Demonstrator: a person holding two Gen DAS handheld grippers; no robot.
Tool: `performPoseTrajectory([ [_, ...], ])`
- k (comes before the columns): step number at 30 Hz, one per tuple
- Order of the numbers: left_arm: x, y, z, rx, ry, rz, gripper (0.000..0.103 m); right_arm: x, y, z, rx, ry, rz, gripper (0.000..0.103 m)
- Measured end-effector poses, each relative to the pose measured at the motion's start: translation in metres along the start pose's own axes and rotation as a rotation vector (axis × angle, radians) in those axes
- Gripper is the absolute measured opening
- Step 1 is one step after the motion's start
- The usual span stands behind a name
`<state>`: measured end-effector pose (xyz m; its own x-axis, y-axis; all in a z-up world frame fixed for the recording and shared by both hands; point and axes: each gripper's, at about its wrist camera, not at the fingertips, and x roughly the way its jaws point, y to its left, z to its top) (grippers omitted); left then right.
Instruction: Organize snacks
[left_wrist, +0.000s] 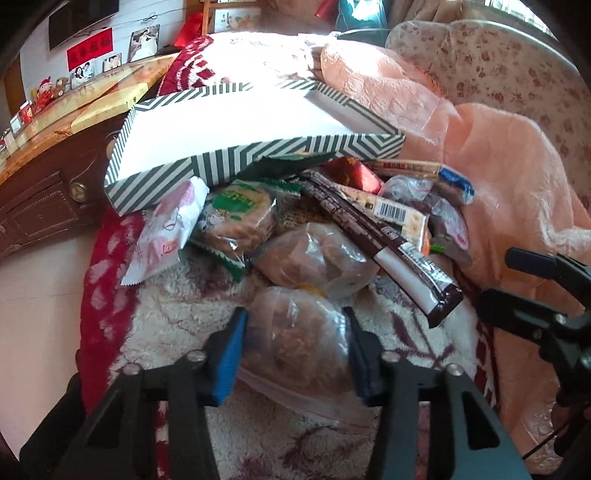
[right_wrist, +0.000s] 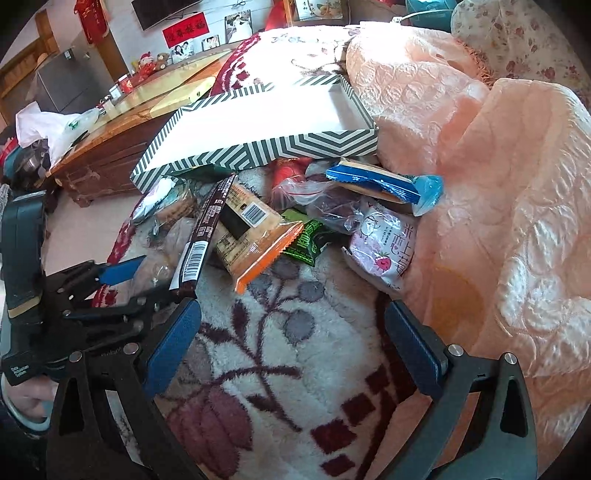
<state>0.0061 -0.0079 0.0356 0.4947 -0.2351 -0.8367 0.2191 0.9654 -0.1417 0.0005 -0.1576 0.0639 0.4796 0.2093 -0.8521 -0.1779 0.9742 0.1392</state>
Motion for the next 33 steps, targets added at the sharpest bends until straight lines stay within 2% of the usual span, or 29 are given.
performPoseTrajectory([
  [4, -0.006, -0.003, -0.005, 0.026, -0.013, 0.012, 0.043, -0.003, 0.007, 0.012, -0.023, -0.018, 0.010, 0.100],
  [9, -0.016, -0.002, -0.012, 0.032, -0.010, 0.026, 0.041, -0.001, 0.016, 0.025, -0.041, -0.017, 0.028, 0.100],
  [13, -0.028, 0.004, -0.021, 0.030, -0.014, 0.062, 0.041, 0.010, 0.037, 0.035, -0.125, 0.010, 0.046, 0.098],
  [17, -0.036, 0.014, -0.024, 0.005, -0.024, 0.083, 0.041, 0.031, 0.061, 0.045, -0.214, 0.045, 0.076, 0.076],
  [20, -0.034, 0.019, -0.025, -0.015, -0.019, 0.079, 0.041, 0.053, 0.073, 0.051, -0.263, 0.094, 0.049, 0.063],
  [23, -0.029, 0.020, -0.027, -0.025, -0.007, 0.061, 0.041, 0.062, 0.078, 0.054, -0.300, 0.107, 0.016, 0.063],
  [26, -0.025, 0.018, -0.028, -0.027, 0.001, 0.052, 0.041, 0.071, 0.087, 0.060, -0.369, 0.124, -0.054, 0.060],
  [29, -0.025, 0.020, -0.027, -0.035, 0.000, 0.045, 0.042, 0.079, 0.095, 0.059, -0.473, 0.132, -0.131, 0.052],
  [32, -0.025, 0.022, -0.026, -0.046, 0.001, 0.041, 0.042, 0.078, 0.094, 0.060, -0.536, 0.141, -0.112, 0.042],
  [33, -0.025, 0.023, -0.026, -0.049, 0.001, 0.040, 0.042, 0.076, 0.092, 0.061, -0.544, 0.148, -0.108, 0.029],
])
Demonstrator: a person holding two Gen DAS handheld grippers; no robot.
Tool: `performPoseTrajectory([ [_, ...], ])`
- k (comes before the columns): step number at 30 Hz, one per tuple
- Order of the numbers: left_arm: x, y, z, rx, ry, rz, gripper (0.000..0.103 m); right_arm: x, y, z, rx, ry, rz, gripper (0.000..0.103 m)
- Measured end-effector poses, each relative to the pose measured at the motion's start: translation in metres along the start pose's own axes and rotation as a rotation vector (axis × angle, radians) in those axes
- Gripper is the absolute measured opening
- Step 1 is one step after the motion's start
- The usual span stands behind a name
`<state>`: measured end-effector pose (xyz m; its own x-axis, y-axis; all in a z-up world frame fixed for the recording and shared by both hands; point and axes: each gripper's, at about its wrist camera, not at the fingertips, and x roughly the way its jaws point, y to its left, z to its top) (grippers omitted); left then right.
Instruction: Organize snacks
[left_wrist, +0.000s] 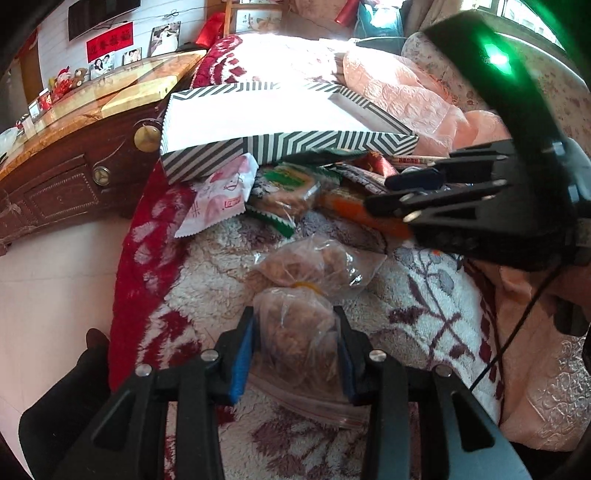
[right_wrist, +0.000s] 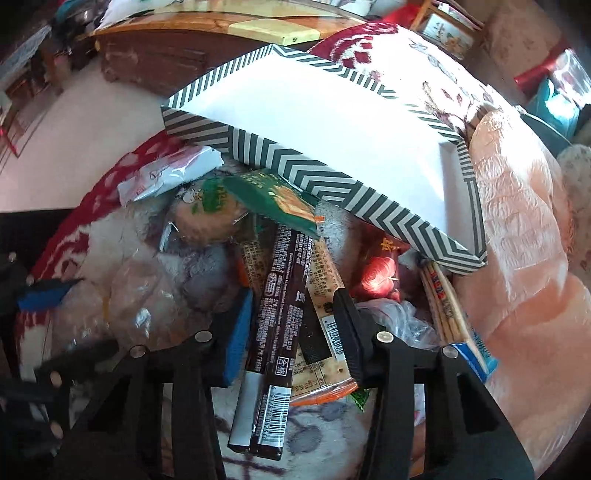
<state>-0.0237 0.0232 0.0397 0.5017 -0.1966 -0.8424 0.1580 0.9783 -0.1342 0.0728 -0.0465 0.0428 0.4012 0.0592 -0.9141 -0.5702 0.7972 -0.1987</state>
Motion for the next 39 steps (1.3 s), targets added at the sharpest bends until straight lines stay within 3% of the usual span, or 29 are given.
performPoseTrajectory([
  [2, -0.002, 0.001, 0.001, -0.005, -0.004, -0.003, 0.042, -0.008, -0.004, -0.002, 0.004, -0.007, 0.047, 0.019],
  [8, -0.006, -0.001, 0.002, -0.008, -0.005, -0.008, 0.042, -0.029, -0.024, -0.024, 0.075, -0.028, 0.131, 0.009],
  [12, -0.011, -0.005, 0.007, 0.001, -0.021, -0.005, 0.042, -0.043, -0.032, -0.038, 0.103, -0.071, 0.160, 0.009],
  [17, -0.008, -0.008, 0.007, 0.015, -0.005, 0.003, 0.042, -0.034, -0.039, -0.044, 0.131, -0.040, 0.189, 0.009],
  [19, -0.007, -0.008, 0.006, 0.013, 0.000, -0.001, 0.042, -0.038, -0.043, -0.045, 0.166, -0.072, 0.192, 0.009],
  [22, -0.004, -0.011, 0.005, 0.023, 0.011, -0.014, 0.042, -0.043, -0.050, -0.048, 0.224, -0.084, 0.209, 0.012],
  [27, 0.002, -0.019, 0.001, 0.060, 0.039, 0.013, 0.046, -0.053, -0.055, -0.055, 0.277, -0.120, 0.215, 0.039],
  [29, -0.004, -0.020, 0.004, 0.063, 0.030, 0.028, 0.050, -0.054, -0.057, -0.057, 0.289, -0.128, 0.216, 0.041],
  [31, -0.017, -0.020, 0.010, 0.042, 0.003, 0.028, 0.064, -0.054, -0.060, -0.060, 0.298, -0.121, 0.220, 0.041],
  [34, -0.038, -0.020, 0.026, -0.005, -0.049, -0.031, 0.080, -0.055, -0.065, -0.063, 0.309, -0.122, 0.214, 0.041],
  [37, -0.041, -0.027, 0.047, -0.059, -0.053, -0.114, 0.083, -0.055, -0.076, -0.068, 0.348, -0.129, 0.216, 0.041],
  [39, -0.030, -0.035, 0.060, -0.094, -0.007, -0.122, 0.083, -0.053, -0.082, -0.071, 0.381, -0.118, 0.220, 0.041],
])
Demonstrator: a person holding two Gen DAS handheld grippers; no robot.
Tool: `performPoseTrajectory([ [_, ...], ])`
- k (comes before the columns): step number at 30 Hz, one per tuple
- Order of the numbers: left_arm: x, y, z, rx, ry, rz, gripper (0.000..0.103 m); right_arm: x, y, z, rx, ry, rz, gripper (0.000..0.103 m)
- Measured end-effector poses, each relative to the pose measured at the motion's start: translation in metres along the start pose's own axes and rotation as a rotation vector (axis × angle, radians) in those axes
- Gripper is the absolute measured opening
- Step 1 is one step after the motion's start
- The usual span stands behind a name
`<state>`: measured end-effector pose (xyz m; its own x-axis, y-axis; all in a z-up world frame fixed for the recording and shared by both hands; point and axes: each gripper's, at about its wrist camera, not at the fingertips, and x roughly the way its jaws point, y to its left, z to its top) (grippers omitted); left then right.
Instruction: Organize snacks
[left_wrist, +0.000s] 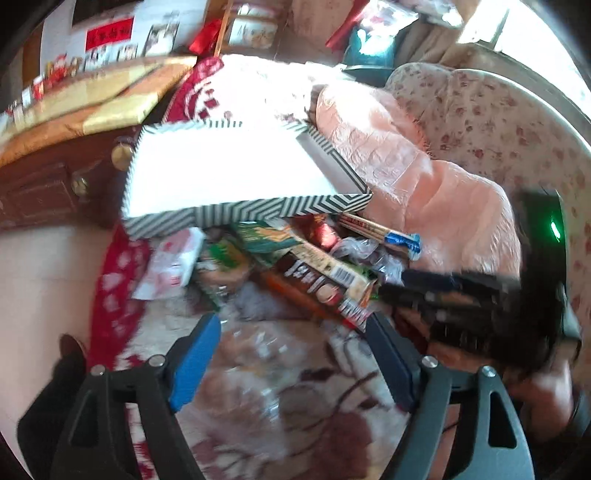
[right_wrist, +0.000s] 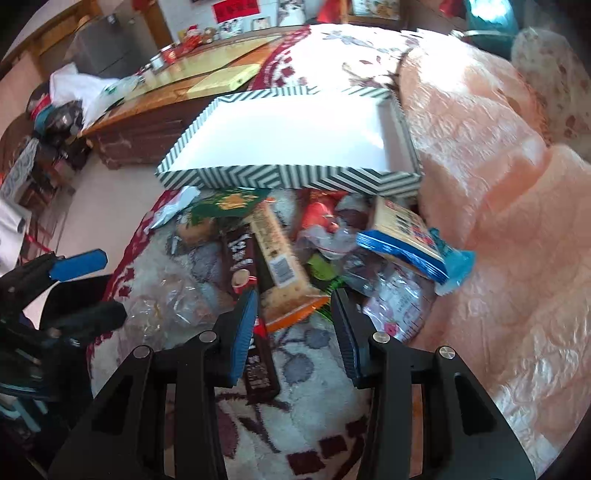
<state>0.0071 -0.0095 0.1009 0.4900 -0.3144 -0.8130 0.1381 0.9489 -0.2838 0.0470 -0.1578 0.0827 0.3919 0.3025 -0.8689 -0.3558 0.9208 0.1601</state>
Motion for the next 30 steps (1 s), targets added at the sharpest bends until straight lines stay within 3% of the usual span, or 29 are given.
performPoseTrajectory([
  [5, 0.041, -0.023, 0.014, -0.062, 0.101, -0.061, 0.081, -0.009, -0.011, -0.008, 0.043, -0.022, -0.030, 0.041],
  [8, 0.058, -0.029, 0.016, -0.099, 0.128, -0.077, 0.071, -0.021, -0.018, -0.012, 0.056, -0.044, -0.078, 0.041],
  [11, 0.076, -0.027, 0.014, -0.140, 0.186, -0.101, 0.055, -0.029, -0.030, -0.012, 0.090, -0.056, -0.068, 0.041],
  [13, 0.086, -0.028, 0.012, -0.131, 0.209, -0.085, 0.034, -0.034, -0.036, -0.013, 0.117, -0.074, -0.057, 0.041],
  [18, 0.086, -0.022, 0.009, -0.096, 0.203, -0.096, 0.020, -0.034, -0.040, -0.013, 0.141, -0.078, -0.027, 0.042],
  [19, 0.084, -0.018, 0.009, -0.092, 0.199, -0.091, 0.010, -0.032, -0.038, -0.013, 0.139, -0.072, -0.021, 0.042],
  [26, 0.072, -0.002, 0.007, -0.071, 0.176, -0.082, 0.009, -0.020, -0.021, -0.014, 0.108, -0.049, 0.020, 0.042],
  [30, 0.048, 0.005, 0.008, -0.050, 0.124, -0.069, 0.009, -0.014, -0.012, -0.016, 0.111, -0.028, 0.050, 0.042],
])
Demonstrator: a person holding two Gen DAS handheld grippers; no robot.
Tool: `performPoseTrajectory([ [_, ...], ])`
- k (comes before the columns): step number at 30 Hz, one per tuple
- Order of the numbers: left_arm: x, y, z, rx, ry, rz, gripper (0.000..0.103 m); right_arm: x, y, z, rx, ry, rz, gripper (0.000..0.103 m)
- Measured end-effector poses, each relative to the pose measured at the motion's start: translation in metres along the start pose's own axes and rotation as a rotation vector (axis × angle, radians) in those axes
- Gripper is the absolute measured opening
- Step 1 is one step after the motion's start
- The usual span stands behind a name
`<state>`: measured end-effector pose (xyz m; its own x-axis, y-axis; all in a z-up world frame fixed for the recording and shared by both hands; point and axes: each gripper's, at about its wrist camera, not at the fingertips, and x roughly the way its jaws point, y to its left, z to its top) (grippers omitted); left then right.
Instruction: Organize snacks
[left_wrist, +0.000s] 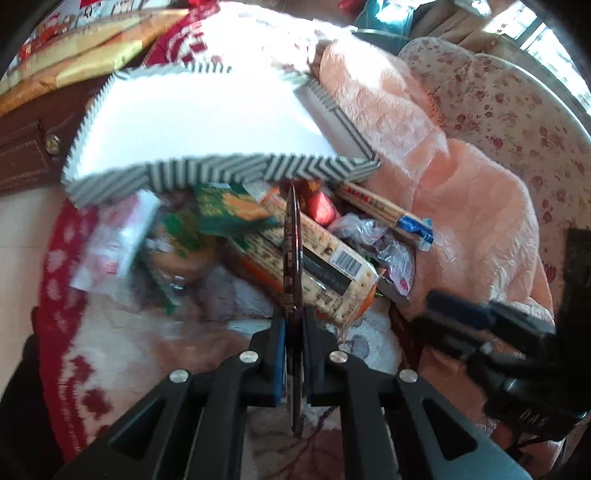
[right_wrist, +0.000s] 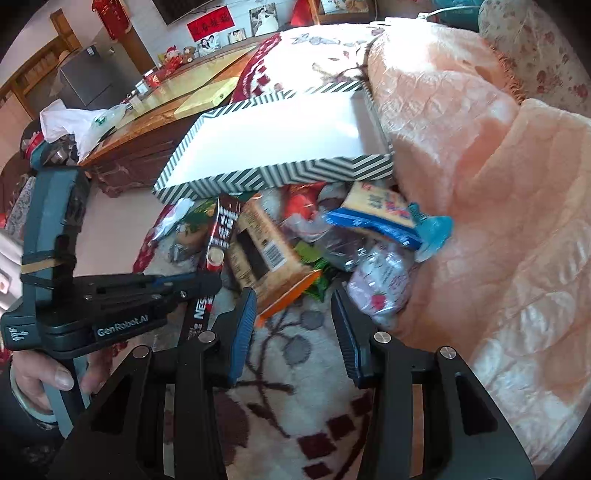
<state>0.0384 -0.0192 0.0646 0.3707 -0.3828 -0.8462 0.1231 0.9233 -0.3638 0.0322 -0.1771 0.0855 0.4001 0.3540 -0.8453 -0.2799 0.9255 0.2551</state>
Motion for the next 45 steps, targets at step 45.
performPoseTrajectory([
  [45, -0.058, 0.047, 0.025, 0.032, -0.199, 0.242, 0.009, 0.032, 0.082, 0.041, -0.224, -0.053, 0.107, 0.031],
])
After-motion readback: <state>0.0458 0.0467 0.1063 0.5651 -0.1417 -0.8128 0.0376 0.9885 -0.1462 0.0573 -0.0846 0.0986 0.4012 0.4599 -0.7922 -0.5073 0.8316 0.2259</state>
